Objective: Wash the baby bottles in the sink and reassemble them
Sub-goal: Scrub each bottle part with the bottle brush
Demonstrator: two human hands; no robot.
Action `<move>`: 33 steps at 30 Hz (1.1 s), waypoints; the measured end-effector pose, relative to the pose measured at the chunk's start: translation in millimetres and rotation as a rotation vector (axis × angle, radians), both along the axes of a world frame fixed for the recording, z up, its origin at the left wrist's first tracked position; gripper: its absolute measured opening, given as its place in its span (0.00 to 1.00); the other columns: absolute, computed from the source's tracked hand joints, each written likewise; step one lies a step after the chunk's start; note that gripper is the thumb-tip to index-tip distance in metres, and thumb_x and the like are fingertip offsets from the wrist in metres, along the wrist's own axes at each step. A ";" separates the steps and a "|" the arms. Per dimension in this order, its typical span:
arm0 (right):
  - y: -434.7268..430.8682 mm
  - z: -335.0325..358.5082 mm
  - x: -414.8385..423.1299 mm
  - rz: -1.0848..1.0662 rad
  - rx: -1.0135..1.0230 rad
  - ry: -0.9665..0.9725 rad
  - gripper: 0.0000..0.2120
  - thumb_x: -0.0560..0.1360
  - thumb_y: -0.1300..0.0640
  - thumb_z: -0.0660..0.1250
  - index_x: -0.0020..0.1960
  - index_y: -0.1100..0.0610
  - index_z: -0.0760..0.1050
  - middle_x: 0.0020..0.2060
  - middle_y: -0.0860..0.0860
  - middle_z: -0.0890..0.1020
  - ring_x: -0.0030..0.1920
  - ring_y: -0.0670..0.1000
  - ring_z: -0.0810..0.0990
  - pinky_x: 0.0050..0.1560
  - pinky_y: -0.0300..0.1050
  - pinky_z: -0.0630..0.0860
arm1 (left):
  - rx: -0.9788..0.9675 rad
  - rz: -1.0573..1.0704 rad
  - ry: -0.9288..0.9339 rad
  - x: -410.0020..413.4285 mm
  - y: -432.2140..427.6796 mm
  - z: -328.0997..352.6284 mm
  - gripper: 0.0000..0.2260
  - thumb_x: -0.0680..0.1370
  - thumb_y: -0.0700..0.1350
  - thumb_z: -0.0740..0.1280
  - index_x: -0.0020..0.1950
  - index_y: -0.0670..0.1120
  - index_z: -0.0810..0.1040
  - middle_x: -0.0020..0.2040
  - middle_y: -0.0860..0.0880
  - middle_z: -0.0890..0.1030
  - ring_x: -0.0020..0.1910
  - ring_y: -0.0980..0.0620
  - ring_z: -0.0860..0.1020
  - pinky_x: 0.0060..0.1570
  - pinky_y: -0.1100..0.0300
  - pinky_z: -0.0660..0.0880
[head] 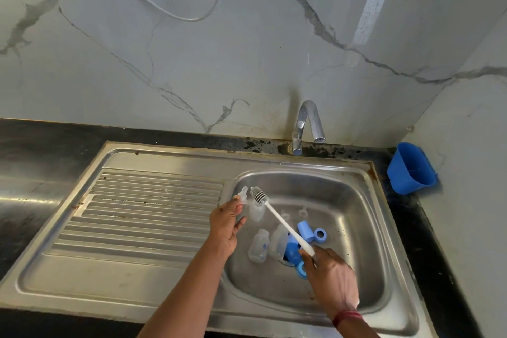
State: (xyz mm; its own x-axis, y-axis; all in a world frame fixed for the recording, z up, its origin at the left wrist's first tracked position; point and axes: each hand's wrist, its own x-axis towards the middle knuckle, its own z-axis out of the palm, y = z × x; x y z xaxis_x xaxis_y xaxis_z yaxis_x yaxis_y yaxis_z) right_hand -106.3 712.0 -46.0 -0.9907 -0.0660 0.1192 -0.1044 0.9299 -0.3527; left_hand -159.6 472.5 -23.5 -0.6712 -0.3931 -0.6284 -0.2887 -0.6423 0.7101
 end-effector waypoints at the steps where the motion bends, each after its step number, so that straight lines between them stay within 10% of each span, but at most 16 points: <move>1: 0.7 -1.3 0.1 -0.012 -0.019 -0.007 0.08 0.67 0.48 0.79 0.39 0.50 0.82 0.28 0.48 0.78 0.24 0.53 0.76 0.21 0.43 0.67 | 0.004 -0.003 0.001 0.9 0.4 0.8 0.05 0.75 0.43 0.73 0.48 0.44 0.80 0.41 0.49 0.81 0.43 0.54 0.78 0.48 0.54 0.77; 9: 3.7 2.1 6.1 0.072 -0.032 -0.041 0.18 0.61 0.51 0.83 0.28 0.52 0.74 0.20 0.48 0.73 0.18 0.48 0.64 0.26 0.27 0.44 | 0.000 -0.049 -0.006 1.8 14.7 5.5 0.02 0.78 0.37 0.69 0.47 0.42 0.81 0.47 0.45 0.83 0.47 0.51 0.80 0.57 0.45 0.76; 16: 19.7 -2.2 1.7 0.078 0.030 0.009 0.13 0.61 0.49 0.83 0.37 0.52 0.81 0.28 0.47 0.78 0.26 0.51 0.76 0.20 0.44 0.70 | -0.127 -0.065 -0.049 7.3 32.9 -0.4 0.02 0.77 0.38 0.71 0.45 0.41 0.81 0.46 0.45 0.84 0.48 0.49 0.80 0.53 0.46 0.78; 33: 37.7 -18.0 -43.4 0.088 -0.001 -0.070 0.10 0.63 0.49 0.82 0.37 0.48 0.81 0.28 0.45 0.78 0.25 0.45 0.70 0.24 0.36 0.66 | -0.231 -0.467 -0.253 -22.5 13.0 -37.5 0.12 0.83 0.48 0.60 0.59 0.42 0.76 0.53 0.43 0.77 0.50 0.48 0.76 0.50 0.45 0.81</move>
